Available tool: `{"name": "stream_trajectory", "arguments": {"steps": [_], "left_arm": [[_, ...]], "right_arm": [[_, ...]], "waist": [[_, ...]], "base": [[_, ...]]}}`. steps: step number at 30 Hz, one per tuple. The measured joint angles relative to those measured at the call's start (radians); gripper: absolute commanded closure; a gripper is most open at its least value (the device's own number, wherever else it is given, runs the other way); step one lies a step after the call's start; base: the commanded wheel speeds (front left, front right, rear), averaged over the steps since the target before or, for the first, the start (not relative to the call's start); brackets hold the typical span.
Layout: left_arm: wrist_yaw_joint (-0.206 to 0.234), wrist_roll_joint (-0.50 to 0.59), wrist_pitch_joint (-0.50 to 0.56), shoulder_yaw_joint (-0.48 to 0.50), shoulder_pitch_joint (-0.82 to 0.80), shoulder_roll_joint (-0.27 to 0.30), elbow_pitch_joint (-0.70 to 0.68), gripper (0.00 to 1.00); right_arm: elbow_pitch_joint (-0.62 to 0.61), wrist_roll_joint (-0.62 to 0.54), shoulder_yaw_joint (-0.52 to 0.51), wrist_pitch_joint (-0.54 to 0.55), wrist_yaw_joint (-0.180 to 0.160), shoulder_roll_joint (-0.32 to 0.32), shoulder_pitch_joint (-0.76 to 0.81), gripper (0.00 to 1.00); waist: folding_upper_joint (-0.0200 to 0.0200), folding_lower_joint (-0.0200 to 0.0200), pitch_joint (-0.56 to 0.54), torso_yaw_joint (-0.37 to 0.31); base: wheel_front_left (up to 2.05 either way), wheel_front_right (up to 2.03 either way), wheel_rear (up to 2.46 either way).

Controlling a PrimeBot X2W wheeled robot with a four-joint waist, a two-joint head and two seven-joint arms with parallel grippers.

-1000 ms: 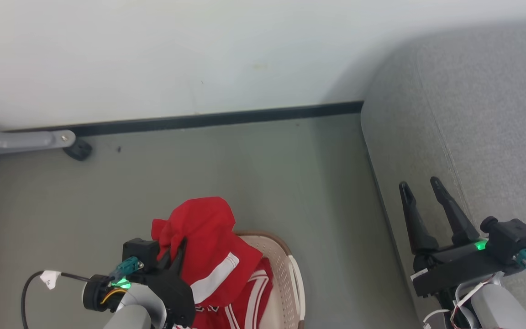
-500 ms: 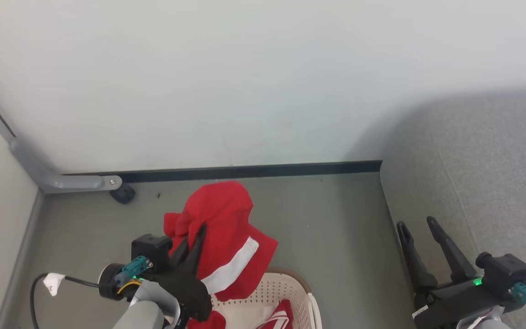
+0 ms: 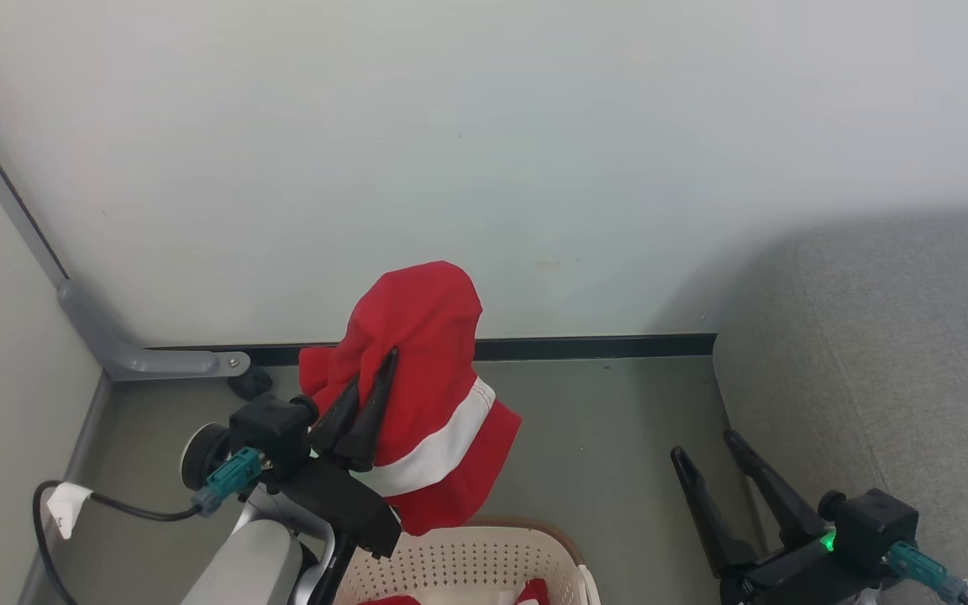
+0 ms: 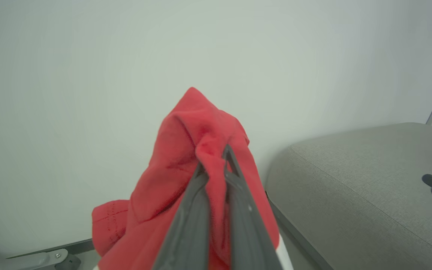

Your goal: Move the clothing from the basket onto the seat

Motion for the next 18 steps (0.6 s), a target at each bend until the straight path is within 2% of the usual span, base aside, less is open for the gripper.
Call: {"name": "stream_trajectory", "arguments": {"steps": [11,18], "left_arm": [[0.0,0.013,0.002,-0.059,0.022,0.015,-0.117,1.0],[0.0,0.025,0.021,-0.104,0.025,0.015,-0.179,1.0]], "right_arm": [[0.012,0.01,0.127,0.0,0.0,-0.057,-0.098,0.0],[0.034,0.035,0.254,0.017,0.0,-0.1,-0.184,0.0]], "waist": [[0.0,0.0,0.015,0.001],[0.0,0.0,0.026,0.011]], "base": [[0.0,0.0,0.0],[0.0,0.0,0.0]]}}
